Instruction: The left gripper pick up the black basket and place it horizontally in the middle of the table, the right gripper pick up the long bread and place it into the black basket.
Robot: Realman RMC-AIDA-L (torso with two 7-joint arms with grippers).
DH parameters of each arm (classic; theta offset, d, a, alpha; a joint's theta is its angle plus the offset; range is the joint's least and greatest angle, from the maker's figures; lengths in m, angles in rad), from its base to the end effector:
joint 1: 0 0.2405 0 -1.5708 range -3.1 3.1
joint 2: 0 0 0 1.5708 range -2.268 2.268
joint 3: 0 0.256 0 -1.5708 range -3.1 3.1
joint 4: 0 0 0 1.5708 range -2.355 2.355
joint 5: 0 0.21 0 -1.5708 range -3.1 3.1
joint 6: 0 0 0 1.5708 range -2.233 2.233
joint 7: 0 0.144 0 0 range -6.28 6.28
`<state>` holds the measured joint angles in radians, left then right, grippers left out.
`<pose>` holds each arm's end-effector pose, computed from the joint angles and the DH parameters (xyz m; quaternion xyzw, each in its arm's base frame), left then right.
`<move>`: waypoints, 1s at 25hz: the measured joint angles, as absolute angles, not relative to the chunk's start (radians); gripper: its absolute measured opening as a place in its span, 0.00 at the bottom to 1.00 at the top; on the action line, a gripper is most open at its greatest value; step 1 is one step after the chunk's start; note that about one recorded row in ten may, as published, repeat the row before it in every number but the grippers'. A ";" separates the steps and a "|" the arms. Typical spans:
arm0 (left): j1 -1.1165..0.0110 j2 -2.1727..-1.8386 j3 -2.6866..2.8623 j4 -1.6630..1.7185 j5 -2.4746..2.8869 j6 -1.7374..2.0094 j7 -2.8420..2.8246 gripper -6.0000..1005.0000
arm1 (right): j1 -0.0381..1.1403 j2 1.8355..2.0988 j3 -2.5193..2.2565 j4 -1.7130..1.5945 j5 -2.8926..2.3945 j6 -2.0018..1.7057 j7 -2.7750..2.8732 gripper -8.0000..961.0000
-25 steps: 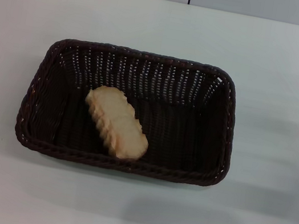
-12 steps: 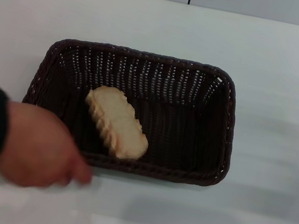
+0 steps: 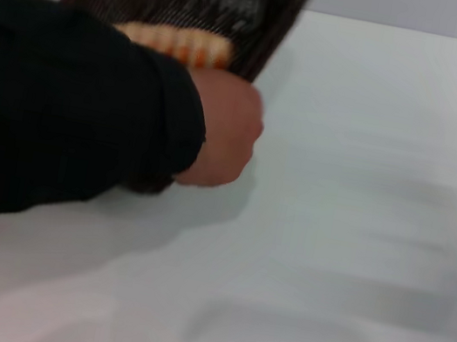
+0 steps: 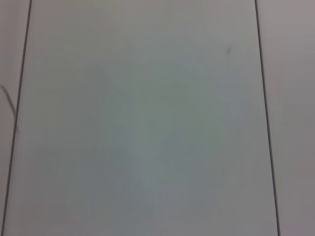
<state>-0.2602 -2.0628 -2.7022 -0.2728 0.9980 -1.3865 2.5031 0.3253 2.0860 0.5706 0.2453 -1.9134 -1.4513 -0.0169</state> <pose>-0.3853 0.2746 0.0869 -0.6154 -0.2441 -0.3811 0.6453 0.3234 0.2867 0.0003 -0.6218 0.1767 0.3436 0.6812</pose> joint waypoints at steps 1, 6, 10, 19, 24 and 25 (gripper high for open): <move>-0.261 -2.063 -2.703 -0.273 0.998 -1.386 2.504 0.76 | 0.326 2.085 0.571 0.245 -1.914 -1.452 -0.017 0.68; -0.264 -2.063 -2.708 -0.278 0.996 -1.385 2.505 0.76 | 0.338 2.083 0.578 0.239 -1.911 -1.447 -0.017 0.68; -0.267 -2.063 -2.718 -0.275 0.996 -1.384 2.509 0.75 | 0.349 2.083 0.579 0.232 -1.910 -1.444 -0.017 0.68; -0.281 -2.066 -2.729 -0.270 0.995 -1.384 2.539 0.75 | 0.366 2.083 0.575 0.214 -1.909 -1.444 -0.017 0.68; -0.285 -2.066 -2.730 -0.270 0.995 -1.384 2.544 0.75 | 0.378 2.082 0.574 0.202 -1.912 -1.443 -0.017 0.68; -0.285 -2.066 -2.731 -0.270 0.995 -1.384 2.544 0.75 | 0.378 2.082 0.574 0.202 -1.912 -1.443 -0.017 0.68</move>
<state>-0.2851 -2.0659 -2.7306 -0.2699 0.9952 -1.3836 2.5445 0.3780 2.0823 0.5736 0.2023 -1.9124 -1.4431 -0.0169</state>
